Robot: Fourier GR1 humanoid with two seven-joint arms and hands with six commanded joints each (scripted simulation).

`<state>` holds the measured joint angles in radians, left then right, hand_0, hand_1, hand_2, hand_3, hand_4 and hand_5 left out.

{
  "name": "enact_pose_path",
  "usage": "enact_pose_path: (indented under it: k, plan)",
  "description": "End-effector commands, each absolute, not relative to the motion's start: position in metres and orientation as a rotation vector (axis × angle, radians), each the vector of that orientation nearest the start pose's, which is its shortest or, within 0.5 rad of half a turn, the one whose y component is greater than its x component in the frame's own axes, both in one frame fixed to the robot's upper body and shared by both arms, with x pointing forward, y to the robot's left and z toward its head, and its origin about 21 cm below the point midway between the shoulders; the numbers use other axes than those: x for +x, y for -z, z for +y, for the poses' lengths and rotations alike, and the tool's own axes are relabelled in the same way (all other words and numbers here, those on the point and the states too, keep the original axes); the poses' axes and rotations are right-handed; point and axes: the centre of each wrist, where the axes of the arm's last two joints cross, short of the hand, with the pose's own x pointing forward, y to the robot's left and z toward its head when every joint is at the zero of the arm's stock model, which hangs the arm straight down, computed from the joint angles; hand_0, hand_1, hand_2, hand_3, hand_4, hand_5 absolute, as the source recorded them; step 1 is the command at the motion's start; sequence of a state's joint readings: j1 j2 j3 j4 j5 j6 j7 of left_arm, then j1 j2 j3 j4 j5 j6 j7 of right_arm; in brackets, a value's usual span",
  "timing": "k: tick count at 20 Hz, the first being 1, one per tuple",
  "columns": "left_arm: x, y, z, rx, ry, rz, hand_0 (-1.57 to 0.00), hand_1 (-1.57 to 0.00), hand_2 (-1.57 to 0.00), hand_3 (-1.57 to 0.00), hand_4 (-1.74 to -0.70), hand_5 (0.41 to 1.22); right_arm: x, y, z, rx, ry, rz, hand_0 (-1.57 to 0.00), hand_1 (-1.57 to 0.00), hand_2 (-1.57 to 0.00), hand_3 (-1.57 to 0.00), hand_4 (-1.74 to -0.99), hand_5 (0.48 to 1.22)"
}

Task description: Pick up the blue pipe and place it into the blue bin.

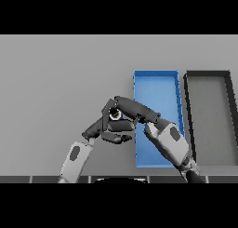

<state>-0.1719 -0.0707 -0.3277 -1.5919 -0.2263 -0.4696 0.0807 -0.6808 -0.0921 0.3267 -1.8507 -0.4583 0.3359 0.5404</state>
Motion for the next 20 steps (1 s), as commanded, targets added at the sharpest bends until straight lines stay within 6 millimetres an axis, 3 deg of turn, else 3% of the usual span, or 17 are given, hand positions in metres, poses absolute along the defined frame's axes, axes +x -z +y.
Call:
enact_pose_path:
  k: [1, 5, 7, 10, 14, 17, 20]
  plan:
    - [0.264, -0.043, 0.109, -0.452, 0.87, -1.565, -0.01, -0.01, -0.01, -0.01, -0.91, 0.456, 0.278, -0.24, -0.096, 0.805, -0.963, -1.697, -1.57, -1.57, -1.57, -1.57, -1.741, 1.221]
    - [0.267, -0.048, 0.111, -0.454, 0.876, -1.556, 0.0, 0.0, 0.0, 0.0, -0.91, 0.437, 0.291, -0.293, -0.102, 0.889, -0.937, -1.792, -1.57, -1.57, -1.57, -1.57, -1.741, 1.221]
    - [0.268, -0.045, 0.111, -0.437, 0.873, -1.54, 0.0, 0.0, 0.0, 0.0, -0.9, 0.433, 0.301, -0.324, -0.112, 0.808, -0.839, -1.899, -1.57, -1.57, -1.57, -1.57, -1.741, 1.221]
    - [0.267, -0.049, 0.113, -0.435, 0.887, -1.555, 0.0, 0.0, 0.0, 0.0, -0.89, 0.428, 0.32, -0.348, -0.132, 0.626, -0.736, -1.951, -1.57, -1.57, -1.57, -1.57, -1.741, 1.221]
    - [0.266, -0.048, 0.117, -0.434, 0.882, -1.55, 0.0, 0.0, 0.0, 0.0, -0.89, 0.412, 0.354, -0.339, -0.173, 0.459, -0.615, -1.919, -1.57, -1.57, -1.57, -1.57, -1.741, 1.221]
    - [0.27, -0.05, 0.117, -0.408, 0.893, -1.555, 0.0, 0.0, 0.0, 0.0, -0.87, 0.413, 0.37, -0.318, -0.203, 0.341, -0.537, -1.86, -1.57, -1.57, -1.57, -1.57, -1.741, 1.221]
    - [0.266, -0.048, 0.116, -0.415, 0.899, -1.559, 0.0, 0.0, 0.0, 0.0, -0.87, 0.419, 0.369, -0.285, -0.223, 0.294, -0.464, -1.778, -1.57, -1.57, -1.57, -1.57, -1.741, 1.221]
